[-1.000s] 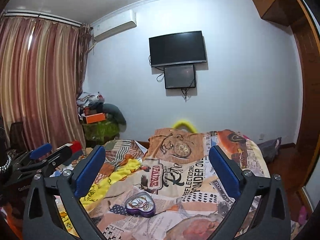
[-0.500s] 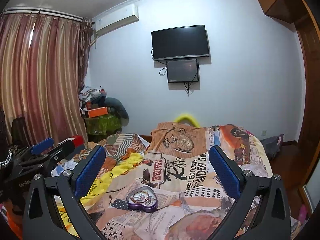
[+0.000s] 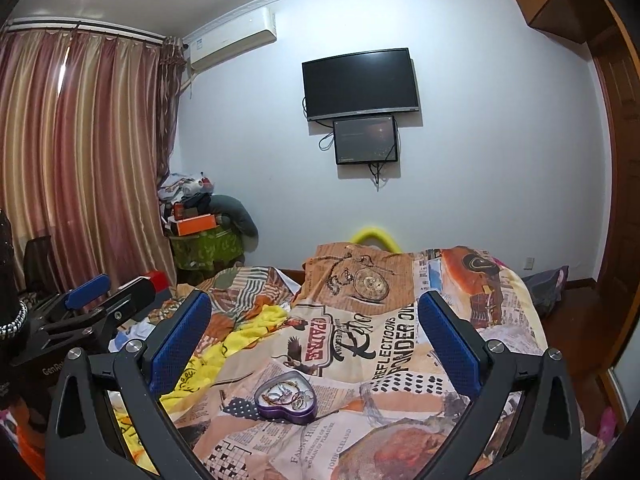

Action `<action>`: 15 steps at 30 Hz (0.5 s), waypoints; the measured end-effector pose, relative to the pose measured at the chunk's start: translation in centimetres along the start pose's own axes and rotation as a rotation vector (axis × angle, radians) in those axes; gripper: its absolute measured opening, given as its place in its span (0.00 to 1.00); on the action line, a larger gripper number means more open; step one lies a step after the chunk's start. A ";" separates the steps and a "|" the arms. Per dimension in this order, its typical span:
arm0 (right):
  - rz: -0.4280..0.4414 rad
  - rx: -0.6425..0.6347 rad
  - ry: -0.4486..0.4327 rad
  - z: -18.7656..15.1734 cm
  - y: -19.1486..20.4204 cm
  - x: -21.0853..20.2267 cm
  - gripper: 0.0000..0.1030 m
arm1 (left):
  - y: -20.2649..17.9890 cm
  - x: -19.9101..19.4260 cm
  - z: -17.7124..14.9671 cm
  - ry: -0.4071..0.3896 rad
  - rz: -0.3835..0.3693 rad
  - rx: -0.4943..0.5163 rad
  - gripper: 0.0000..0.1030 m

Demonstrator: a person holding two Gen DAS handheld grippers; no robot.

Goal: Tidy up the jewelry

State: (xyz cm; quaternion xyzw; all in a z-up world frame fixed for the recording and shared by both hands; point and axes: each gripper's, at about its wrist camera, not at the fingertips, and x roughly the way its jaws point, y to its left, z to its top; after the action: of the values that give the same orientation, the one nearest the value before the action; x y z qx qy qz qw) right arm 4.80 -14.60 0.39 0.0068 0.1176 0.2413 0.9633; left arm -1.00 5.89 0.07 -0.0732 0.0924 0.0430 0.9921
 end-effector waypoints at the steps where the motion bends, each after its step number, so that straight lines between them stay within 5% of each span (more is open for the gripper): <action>1: 0.000 0.000 0.001 0.0 0.0 0.1 1.00 | 0.0 0.0 0.0 0.001 -0.001 0.001 0.99; 15: -0.010 0.015 -0.001 0.2 -0.4 0.1 1.00 | -0.5 0.2 -0.1 0.006 -0.020 0.020 0.99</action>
State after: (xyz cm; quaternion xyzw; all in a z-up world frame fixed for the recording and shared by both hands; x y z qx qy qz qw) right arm 5.09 -14.91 0.53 0.0136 0.1188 0.2356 0.9645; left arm -0.79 5.37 0.02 -0.0641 0.0949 0.0317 0.9929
